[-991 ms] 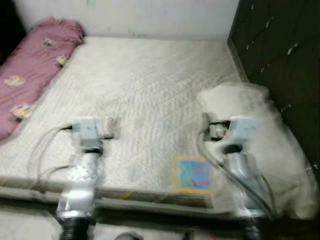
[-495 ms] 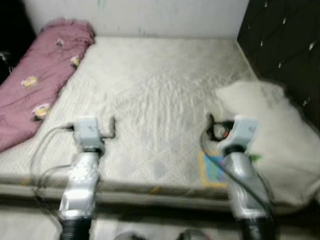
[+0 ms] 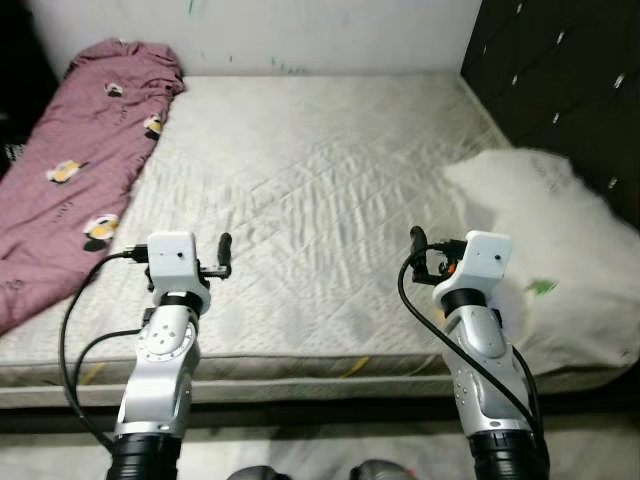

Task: Clean up the room

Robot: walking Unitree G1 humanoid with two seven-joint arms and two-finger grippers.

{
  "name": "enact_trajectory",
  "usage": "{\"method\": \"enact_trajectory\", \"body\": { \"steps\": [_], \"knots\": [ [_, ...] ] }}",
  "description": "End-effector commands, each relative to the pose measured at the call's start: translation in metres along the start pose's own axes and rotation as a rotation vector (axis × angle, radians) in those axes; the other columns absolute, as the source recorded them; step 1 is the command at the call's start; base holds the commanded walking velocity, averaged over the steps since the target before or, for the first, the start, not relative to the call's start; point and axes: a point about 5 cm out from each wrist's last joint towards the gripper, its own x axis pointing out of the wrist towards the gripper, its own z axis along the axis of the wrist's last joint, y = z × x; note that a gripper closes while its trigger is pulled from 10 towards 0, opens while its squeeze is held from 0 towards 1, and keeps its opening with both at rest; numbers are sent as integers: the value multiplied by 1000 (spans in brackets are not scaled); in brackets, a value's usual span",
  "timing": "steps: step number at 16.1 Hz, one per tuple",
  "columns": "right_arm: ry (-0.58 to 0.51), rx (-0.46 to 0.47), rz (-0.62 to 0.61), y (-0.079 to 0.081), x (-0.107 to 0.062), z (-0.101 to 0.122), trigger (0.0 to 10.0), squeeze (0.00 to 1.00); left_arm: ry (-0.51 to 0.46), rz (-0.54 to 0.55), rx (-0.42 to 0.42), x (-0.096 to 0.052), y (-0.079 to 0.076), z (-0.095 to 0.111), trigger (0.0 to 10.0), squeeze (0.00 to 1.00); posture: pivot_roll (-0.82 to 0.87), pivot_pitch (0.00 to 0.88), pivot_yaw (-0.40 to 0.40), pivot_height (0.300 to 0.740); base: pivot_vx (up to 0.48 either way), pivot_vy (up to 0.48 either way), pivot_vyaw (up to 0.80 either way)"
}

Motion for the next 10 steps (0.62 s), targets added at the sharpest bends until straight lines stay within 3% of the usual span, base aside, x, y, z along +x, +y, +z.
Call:
{"method": "enact_trajectory", "body": {
  "steps": [1, 4, 10],
  "knots": [
    [0, 1, -5, -1, 0, 1, 10000, 0, -9, -11, 8, 1, 0, 3, 10000, 0, -93, 0, 23, 740, 0, 480, 0],
    [3, -1, -6, -1, 0, 1, 10000, 0, -16, -16, 3, 1, 0, 4, 10000, 0, -96, 0, 25, 740, 0, 480, 0],
    [1, -9, 0, -1, 1, 2, 10000, 0, -72, -96, -19, -3, -7, 12, 10000, 0, -101, 0, 23, 740, 0, 0, 0]
  ]
}}
